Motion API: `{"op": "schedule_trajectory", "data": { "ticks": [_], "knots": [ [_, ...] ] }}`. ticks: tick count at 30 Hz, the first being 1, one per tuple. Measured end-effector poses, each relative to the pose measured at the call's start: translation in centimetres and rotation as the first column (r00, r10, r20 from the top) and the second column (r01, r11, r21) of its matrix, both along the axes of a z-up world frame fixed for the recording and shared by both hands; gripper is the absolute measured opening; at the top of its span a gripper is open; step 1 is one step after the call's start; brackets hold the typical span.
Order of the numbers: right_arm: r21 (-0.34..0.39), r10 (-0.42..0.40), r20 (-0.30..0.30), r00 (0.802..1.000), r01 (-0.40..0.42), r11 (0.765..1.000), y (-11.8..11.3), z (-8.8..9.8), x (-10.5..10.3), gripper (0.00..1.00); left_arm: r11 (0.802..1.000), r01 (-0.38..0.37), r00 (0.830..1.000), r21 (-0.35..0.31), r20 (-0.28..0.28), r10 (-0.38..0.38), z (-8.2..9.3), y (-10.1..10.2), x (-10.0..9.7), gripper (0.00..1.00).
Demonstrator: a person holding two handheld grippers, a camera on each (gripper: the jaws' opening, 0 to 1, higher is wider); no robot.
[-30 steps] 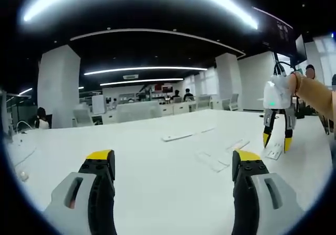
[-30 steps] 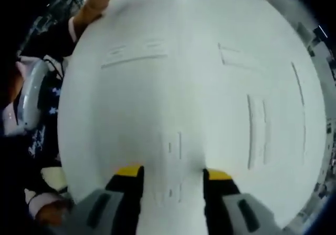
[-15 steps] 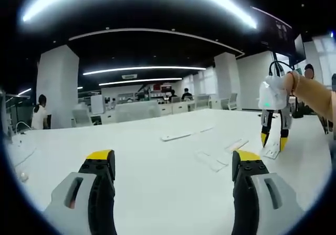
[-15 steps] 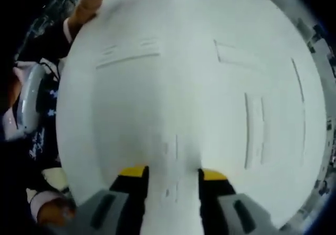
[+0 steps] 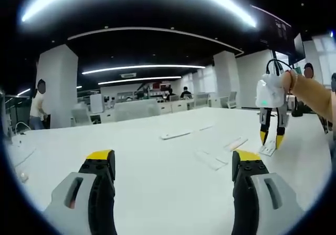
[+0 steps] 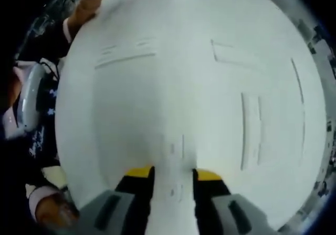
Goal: Locate the socket holder cover, grip the socket holder cover, clip it into the socket holder slot.
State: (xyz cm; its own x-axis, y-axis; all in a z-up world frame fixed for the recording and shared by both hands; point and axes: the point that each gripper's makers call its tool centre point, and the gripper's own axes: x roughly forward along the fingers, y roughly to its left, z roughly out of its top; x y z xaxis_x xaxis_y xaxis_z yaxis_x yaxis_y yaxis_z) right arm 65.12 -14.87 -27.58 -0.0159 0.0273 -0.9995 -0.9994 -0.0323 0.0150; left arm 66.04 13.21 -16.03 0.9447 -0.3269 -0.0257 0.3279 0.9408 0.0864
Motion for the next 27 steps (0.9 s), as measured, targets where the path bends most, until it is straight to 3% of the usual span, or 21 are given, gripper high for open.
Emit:
{"op": "schedule_trajectory", "data": {
  "ticks": [18,27],
  "knots": [
    [-0.048,0.017,0.0,1.0,-0.017,0.999,0.05,0.05,0.06,0.28,1.0,0.001,1.0,0.007,-0.01,-0.001,-0.17,0.03,-0.08,0.9],
    [-0.031,0.021,-0.003,1.0,-0.021,0.999,0.05,0.12,0.03,0.28,1.0,0.001,1.0,0.011,-0.019,-0.001,-0.37,0.01,-0.02,0.9]
  ]
}}
